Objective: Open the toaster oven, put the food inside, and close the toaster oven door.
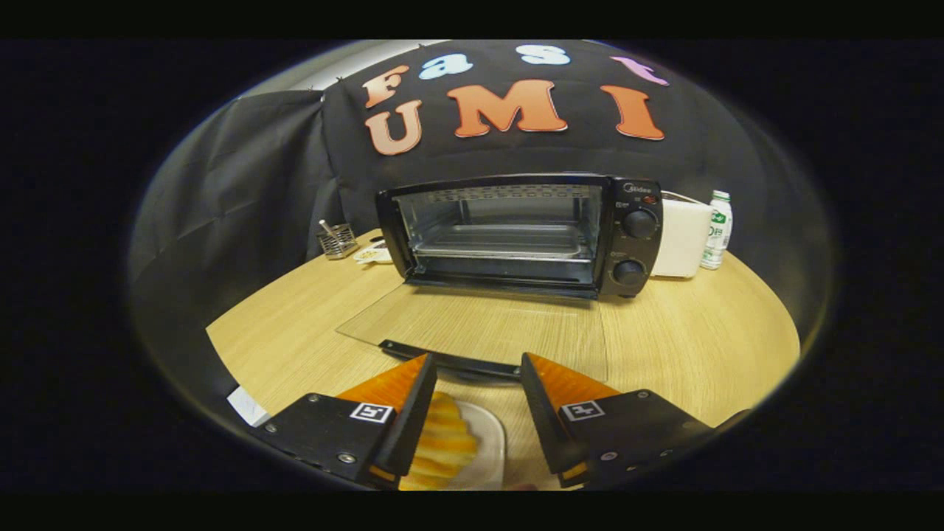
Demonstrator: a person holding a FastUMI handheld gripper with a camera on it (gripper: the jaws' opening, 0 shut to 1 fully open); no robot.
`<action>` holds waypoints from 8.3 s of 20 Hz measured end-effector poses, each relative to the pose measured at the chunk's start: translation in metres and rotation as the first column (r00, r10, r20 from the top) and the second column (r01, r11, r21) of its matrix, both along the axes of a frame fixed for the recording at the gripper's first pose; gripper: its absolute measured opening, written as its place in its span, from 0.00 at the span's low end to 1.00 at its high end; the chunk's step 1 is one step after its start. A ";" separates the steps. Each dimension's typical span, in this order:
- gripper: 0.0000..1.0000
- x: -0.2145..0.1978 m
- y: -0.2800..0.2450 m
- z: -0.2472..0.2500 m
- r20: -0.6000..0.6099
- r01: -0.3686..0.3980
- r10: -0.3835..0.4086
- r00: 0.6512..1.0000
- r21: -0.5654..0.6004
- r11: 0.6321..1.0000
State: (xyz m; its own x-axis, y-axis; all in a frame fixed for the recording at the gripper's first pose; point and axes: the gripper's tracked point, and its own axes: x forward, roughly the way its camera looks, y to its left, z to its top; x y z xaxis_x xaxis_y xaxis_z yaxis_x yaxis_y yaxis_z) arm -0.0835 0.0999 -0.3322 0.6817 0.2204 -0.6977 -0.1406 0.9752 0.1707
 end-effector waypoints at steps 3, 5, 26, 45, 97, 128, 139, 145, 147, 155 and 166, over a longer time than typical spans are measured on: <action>0.82 -0.033 0.011 0.012 -0.005 -0.031 0.031 1.000 -0.001 1.000; 0.90 -0.053 0.014 0.012 -0.014 -0.036 0.036 0.999 -0.017 0.999; 0.50 -0.106 0.026 -0.007 -0.127 0.002 0.007 0.992 0.072 0.997; 0.50 0.078 0.042 0.039 -0.071 0.263 -0.274 0.959 0.576 0.774; 0.79 -0.001 0.003 -0.027 -0.068 0.163 -0.157 0.985 0.091 0.982; 0.80 0.157 0.004 0.017 0.162 0.228 -0.219 0.962 -0.040 0.973; 0.78 0.199 -0.022 0.036 0.278 0.289 -0.241 0.930 -0.148 0.946; 0.78 0.165 -0.016 0.073 0.334 0.240 -0.178 0.926 -0.155 0.958; 0.78 0.153 -0.019 0.101 0.386 0.236 -0.161 0.908 -0.154 0.960; 0.79 0.097 -0.030 0.207 0.564 0.232 -0.106 0.819 -0.156 0.960; 0.94 0.048 -0.024 0.246 0.596 0.232 -0.125 0.794 -0.106 0.967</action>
